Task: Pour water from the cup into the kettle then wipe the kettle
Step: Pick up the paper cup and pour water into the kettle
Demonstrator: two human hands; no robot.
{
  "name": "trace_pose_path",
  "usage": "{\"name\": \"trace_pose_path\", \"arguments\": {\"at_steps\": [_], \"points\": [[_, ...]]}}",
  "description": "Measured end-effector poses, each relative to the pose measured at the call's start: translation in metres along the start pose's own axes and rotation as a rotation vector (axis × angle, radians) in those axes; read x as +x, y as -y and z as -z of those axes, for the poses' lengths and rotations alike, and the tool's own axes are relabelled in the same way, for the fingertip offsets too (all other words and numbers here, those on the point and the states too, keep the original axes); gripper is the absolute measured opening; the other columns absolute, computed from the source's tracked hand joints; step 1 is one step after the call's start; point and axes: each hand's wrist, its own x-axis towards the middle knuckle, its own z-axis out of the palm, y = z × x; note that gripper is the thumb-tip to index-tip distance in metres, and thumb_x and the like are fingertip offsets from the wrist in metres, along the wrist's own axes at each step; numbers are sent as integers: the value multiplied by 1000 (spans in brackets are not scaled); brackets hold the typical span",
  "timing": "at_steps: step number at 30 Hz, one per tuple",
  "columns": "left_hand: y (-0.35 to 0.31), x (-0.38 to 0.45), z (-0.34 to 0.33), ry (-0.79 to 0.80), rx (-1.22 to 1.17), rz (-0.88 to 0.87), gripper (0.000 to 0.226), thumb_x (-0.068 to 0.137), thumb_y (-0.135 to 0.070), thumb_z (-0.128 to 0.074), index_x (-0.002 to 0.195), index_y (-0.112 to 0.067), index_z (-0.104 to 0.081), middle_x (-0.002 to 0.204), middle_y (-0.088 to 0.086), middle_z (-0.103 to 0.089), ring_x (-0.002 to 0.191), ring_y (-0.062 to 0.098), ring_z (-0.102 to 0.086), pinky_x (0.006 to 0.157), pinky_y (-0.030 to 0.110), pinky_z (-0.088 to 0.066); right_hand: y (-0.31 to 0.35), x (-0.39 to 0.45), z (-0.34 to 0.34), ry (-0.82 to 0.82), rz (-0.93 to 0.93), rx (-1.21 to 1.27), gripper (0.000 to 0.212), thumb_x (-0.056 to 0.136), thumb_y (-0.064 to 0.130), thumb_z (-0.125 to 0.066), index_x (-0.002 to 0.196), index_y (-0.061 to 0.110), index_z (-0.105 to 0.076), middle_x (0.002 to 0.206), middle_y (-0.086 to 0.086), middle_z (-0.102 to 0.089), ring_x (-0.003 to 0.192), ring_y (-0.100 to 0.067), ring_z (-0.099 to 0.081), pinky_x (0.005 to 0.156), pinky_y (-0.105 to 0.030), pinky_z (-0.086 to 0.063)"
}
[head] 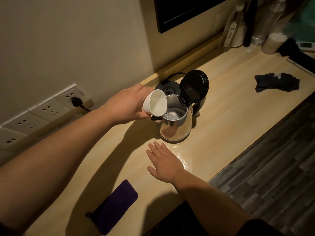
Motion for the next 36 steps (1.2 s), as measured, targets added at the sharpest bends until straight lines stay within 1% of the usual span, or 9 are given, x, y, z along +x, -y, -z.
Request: {"name": "trace_pose_path", "arguments": {"at_steps": [8, 10, 12, 15, 19, 22, 26, 32, 36], "points": [[-1, 1, 2, 2, 23, -14, 83, 69, -45, -82, 138, -25, -41, 123, 6, -52, 105, 27, -53, 75, 28, -34, 0, 0, 0, 2, -5, -3, 71, 99, 58, -15, 155, 16, -21, 165, -11, -12, 151, -31, -2, 111, -42, 22], [-1, 1, 3, 3, 25, -13, 82, 69, -45, -82, 138, -25, -41, 123, 6, -52, 105, 27, -52, 76, 28, -34, 1, 0, 0, -1, -3, 7, 71, 99, 58, -16, 155, 15, -23, 164, -12, -14, 151, -32, -4, 113, -42, 20], [-2, 2, 4, 7, 30, -9, 82, 69, -45, -81, 139, -25, -41, 122, 5, -52, 105, 28, -52, 76, 28, -34, 0, -1, 0, -13, -3, 20, 70, 99, 56, -19, 154, 13, -25, 163, -13, -16, 151, -32, -6, 116, -43, 15], [-2, 2, 5, 10, 41, -14, 83, 69, -45, -81, 139, -25, -41, 122, 6, -52, 105, 29, -52, 75, 29, -34, 0, -1, -1, -16, 0, 31, 70, 99, 55, -20, 154, 13, -25, 163, -14, -17, 150, -32, -6, 118, -45, 10], [-3, 3, 5, 10, 50, -14, 83, 69, -45, -81, 139, -25, -41, 123, 6, -52, 105, 29, -52, 77, 32, -36, 0, -1, 0, -10, -2, 29, 69, 99, 55, -20, 154, 13, -25, 163, -13, -16, 151, -32, -5, 117, -44, 12], [-4, 3, 5, 11, 50, -20, 83, 69, -45, -82, 139, -24, -42, 122, 7, -52, 104, 29, -52, 75, 30, -33, 0, -1, 0, -7, -3, 17, 70, 99, 56, -19, 154, 13, -24, 164, -13, -15, 151, -32, -5, 115, -43, 15], [-3, 3, 6, 10, 55, -23, 83, 69, -45, -82, 139, -24, -41, 123, 7, -52, 106, 28, -52, 77, 30, -36, 0, 0, 0, -4, -2, 9, 70, 99, 56, -18, 154, 14, -24, 164, -13, -15, 151, -32, -5, 116, -43, 14], [-5, 4, 6, 18, 67, -12, 85, 68, -47, -82, 139, -25, -40, 124, 7, -52, 107, 28, -51, 80, 35, -42, 0, 0, -1, -9, -1, 8, 70, 99, 57, -17, 155, 14, -22, 164, -13, -14, 151, -32, -4, 116, -43, 14], [-6, 4, 8, 25, 81, -14, 84, 69, -45, -82, 139, -25, -40, 124, 7, -52, 107, 28, -51, 83, 36, -41, 0, -1, -1, -15, 3, 12, 70, 99, 56, -18, 155, 14, -24, 164, -13, -15, 151, -32, -4, 116, -44, 12]]}}
